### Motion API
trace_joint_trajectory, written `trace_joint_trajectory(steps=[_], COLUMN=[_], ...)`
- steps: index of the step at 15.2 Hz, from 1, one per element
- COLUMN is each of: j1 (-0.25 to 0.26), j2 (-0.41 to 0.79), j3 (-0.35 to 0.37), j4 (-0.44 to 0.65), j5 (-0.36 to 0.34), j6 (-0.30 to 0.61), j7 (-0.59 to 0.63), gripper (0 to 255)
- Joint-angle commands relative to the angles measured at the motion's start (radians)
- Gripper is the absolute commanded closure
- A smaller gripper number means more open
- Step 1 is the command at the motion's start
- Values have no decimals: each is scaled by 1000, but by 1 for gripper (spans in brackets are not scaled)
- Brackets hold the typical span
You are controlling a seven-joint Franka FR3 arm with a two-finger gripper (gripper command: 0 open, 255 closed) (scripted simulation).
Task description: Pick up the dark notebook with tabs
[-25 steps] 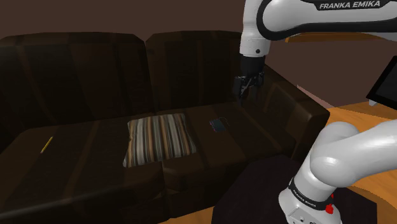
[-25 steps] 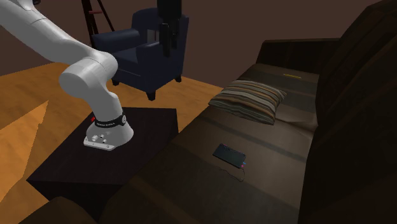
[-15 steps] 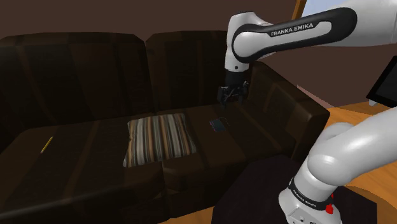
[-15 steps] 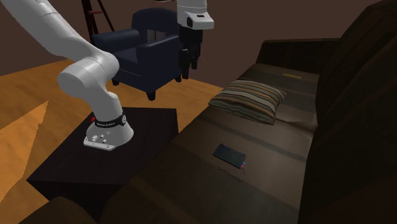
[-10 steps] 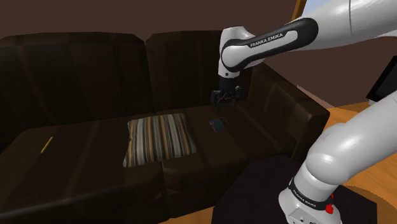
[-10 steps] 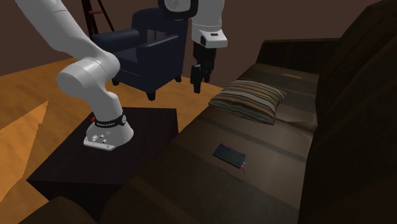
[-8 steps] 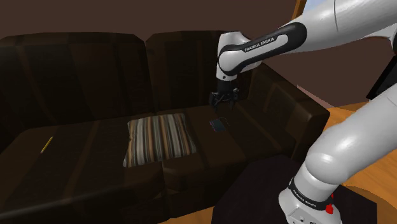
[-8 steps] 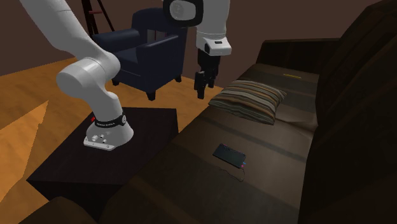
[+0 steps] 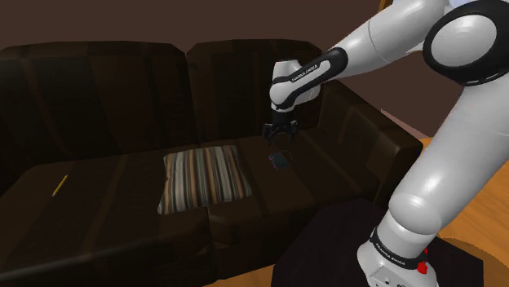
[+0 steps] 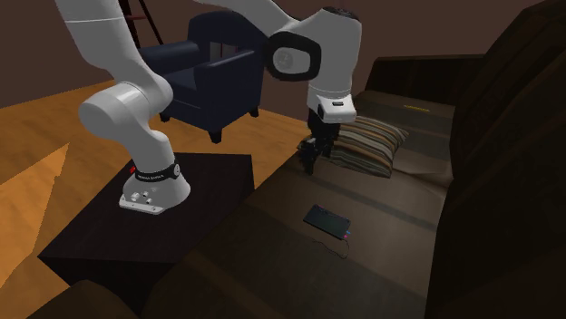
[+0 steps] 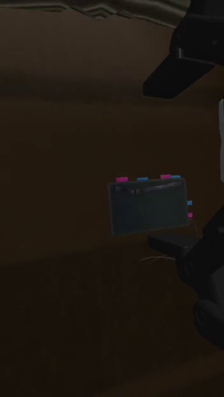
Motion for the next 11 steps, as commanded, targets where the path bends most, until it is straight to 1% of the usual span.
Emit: trace_joint_trajectory(steps=[1, 6, 11], j1=[-13, -39, -65], j2=[65, 233, 398], j3=[-12, -44, -76], j4=[33, 137, 260], j5=[-7, -15, -9], j6=[37, 110, 161], j7=[23, 76, 121], gripper=[0, 0, 0])
